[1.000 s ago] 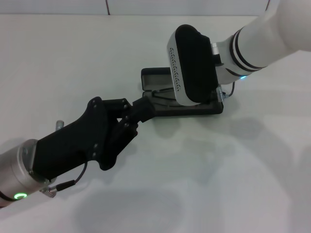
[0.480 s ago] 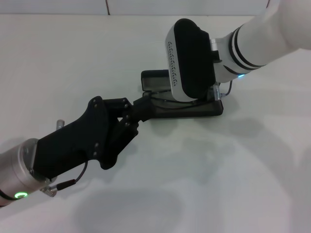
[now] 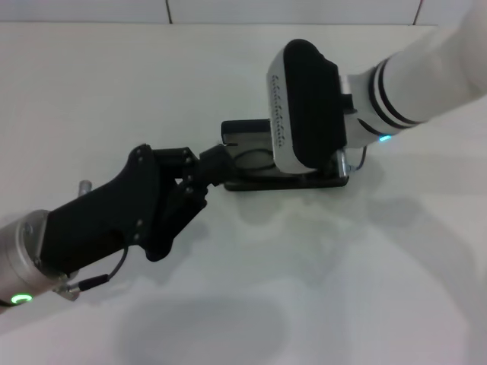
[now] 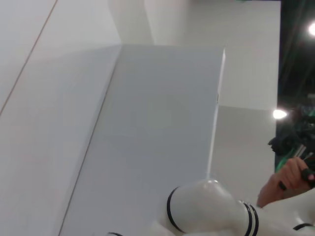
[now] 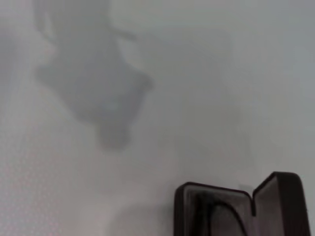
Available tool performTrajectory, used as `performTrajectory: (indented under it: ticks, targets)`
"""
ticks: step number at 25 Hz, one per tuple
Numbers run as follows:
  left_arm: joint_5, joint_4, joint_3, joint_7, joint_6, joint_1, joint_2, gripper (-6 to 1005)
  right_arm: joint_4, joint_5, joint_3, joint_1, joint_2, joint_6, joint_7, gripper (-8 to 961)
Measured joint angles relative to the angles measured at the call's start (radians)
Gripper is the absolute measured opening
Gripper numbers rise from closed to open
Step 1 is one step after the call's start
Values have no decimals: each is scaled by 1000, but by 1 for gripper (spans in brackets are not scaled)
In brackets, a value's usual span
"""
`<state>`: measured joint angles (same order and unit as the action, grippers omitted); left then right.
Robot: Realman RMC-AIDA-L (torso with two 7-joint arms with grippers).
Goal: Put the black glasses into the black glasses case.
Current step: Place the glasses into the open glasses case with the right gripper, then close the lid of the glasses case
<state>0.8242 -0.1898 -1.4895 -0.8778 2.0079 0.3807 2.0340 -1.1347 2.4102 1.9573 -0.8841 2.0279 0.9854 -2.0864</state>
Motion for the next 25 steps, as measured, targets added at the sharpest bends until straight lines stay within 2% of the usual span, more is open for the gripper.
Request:
performTrajectory:
  ticks: [8,13,15,17,18,22,24,25]
  targets:
    - [-1,-1,0,-2,9,35,-17,37,-88,5,-12,89,0,35,-9,186]
    - [0,-65,3,-39,9,40,-34,37,-188,-8,-49,186,0,76,-17,190]
    - [1,-107,23,-82,9,41,-48,37,-228,-57,-91,232,0,112,-17,192]
    - [6,-144,62,-141,5,50,-71,37,-237,-82,-109,247,0,125,-16,193]
    - [6,-153,75,-159,4,54,-79,37,-264,-206,-186,304,0,179,-8,194]
    - [8,-165,132,-249,-7,92,-136,37,-281,-440,-273,412,0,209,70,197]
    - [22,-165,145,-292,-33,121,-158,37,-280,-554,-313,489,0,235,158,199]
    - [57,-167,147,-334,-75,167,-173,37,-276,-608,-349,536,0,262,211,200]
